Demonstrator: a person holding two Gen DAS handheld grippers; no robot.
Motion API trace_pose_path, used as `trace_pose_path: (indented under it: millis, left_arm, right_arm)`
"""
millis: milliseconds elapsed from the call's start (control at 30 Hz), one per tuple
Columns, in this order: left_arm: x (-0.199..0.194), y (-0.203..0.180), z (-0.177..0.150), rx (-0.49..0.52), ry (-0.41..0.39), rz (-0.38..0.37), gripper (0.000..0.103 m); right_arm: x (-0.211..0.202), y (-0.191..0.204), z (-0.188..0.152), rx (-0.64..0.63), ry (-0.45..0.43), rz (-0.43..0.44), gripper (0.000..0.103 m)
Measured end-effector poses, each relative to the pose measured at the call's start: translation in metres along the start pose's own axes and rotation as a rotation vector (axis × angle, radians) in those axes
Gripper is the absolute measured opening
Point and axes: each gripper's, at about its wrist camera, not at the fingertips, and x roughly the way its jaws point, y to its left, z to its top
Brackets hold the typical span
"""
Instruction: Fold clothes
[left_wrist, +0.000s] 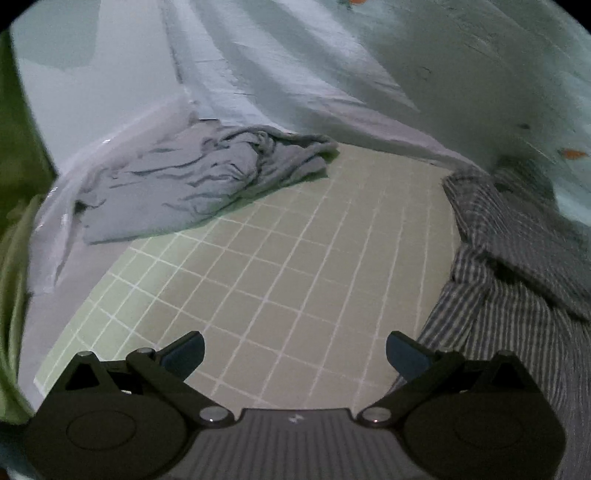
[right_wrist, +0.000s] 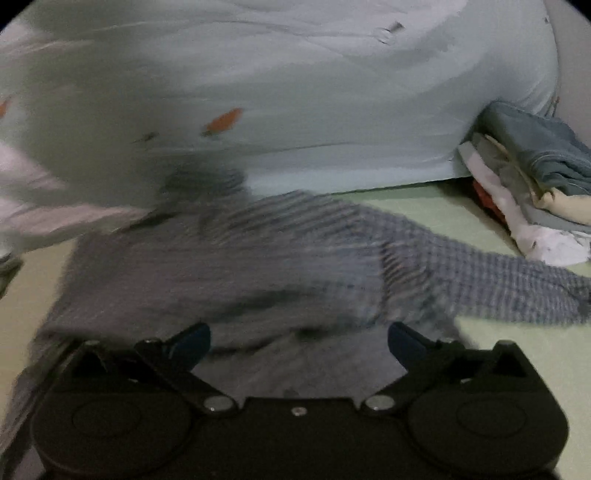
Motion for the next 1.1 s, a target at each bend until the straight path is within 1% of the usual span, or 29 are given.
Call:
trace_pose_path:
  millis: [100,200,233,333,500,533,567,600,667,700,767,800,900,933,967,1000,1033,1100]
  left_arm:
    - [0.007,0.024,0.002,0.051,0.011,-0.049,0.103]
    - [0.010,0.046,0.005,0.090,0.003,-0.141,0.103]
    - [0.012,0.052,0.007,0.115,0.000,-0.165,0.103]
    - [0.013,0.064,0.010,0.186,0.000,-0.206,0.103]
    - [0.011,0.085,0.008,0.221,0.026,-0.290,0.103]
    - [0.013,0.088,0.006,0.229,0.034,-0.298,0.103]
    - [0.015,0.091,0.004,0.237,0.042,-0.304,0.103]
    - [0.015,0.096,0.002,0.243,0.049,-0.306,0.103]
    - [0.013,0.106,-0.001,0.252,0.053,-0.307,0.103]
    - [0.011,0.112,-0.001,0.255,0.049,-0.309,0.103]
    - [0.008,0.123,-0.001,0.253,0.041,-0.303,0.103]
    - [0.007,0.127,-0.001,0.248,0.037,-0.299,0.103]
    - [0.007,0.140,0.000,0.225,0.029,-0.282,0.103]
    - [0.007,0.144,0.000,0.214,0.027,-0.273,0.103]
    - [0.008,0.146,0.001,0.204,0.028,-0.268,0.103]
    - [0.008,0.148,0.001,0.195,0.031,-0.266,0.103]
    - [0.008,0.150,0.001,0.187,0.034,-0.264,0.103]
    - [0.007,0.149,0.001,0.180,0.034,-0.262,0.103]
  right_arm:
    - [-0.038,0.038,-0.025,0.005,0.000,-0.006,0.103]
    - [-0.063,0.079,-0.049,0.024,0.013,-0.023,0.103]
    - [-0.069,0.093,-0.057,0.033,0.021,-0.027,0.103]
    - [-0.086,0.132,-0.076,0.067,0.055,-0.023,0.103]
    - [-0.105,0.184,-0.093,0.050,0.092,-0.001,0.102]
    - [-0.108,0.192,-0.096,0.039,0.098,0.013,0.100]
    - [-0.111,0.201,-0.099,0.029,0.104,0.026,0.093]
    - [-0.113,0.209,-0.102,0.019,0.111,0.039,0.088]
    - [-0.116,0.223,-0.108,0.006,0.129,0.069,0.073]
    - [-0.117,0.229,-0.111,0.001,0.140,0.083,0.070]
    - [-0.113,0.237,-0.118,-0.004,0.172,0.098,0.059]
    - [-0.110,0.241,-0.121,-0.006,0.190,0.101,0.056]
    - [-0.100,0.244,-0.127,0.001,0.231,0.099,0.041]
    - [-0.099,0.244,-0.128,0.001,0.237,0.101,0.034]
    - [-0.097,0.244,-0.129,0.001,0.243,0.103,0.024]
    - [-0.096,0.243,-0.130,-0.001,0.247,0.108,0.017]
    - [-0.097,0.242,-0.130,-0.006,0.249,0.117,0.005]
    - [-0.098,0.238,-0.129,-0.005,0.247,0.144,0.001]
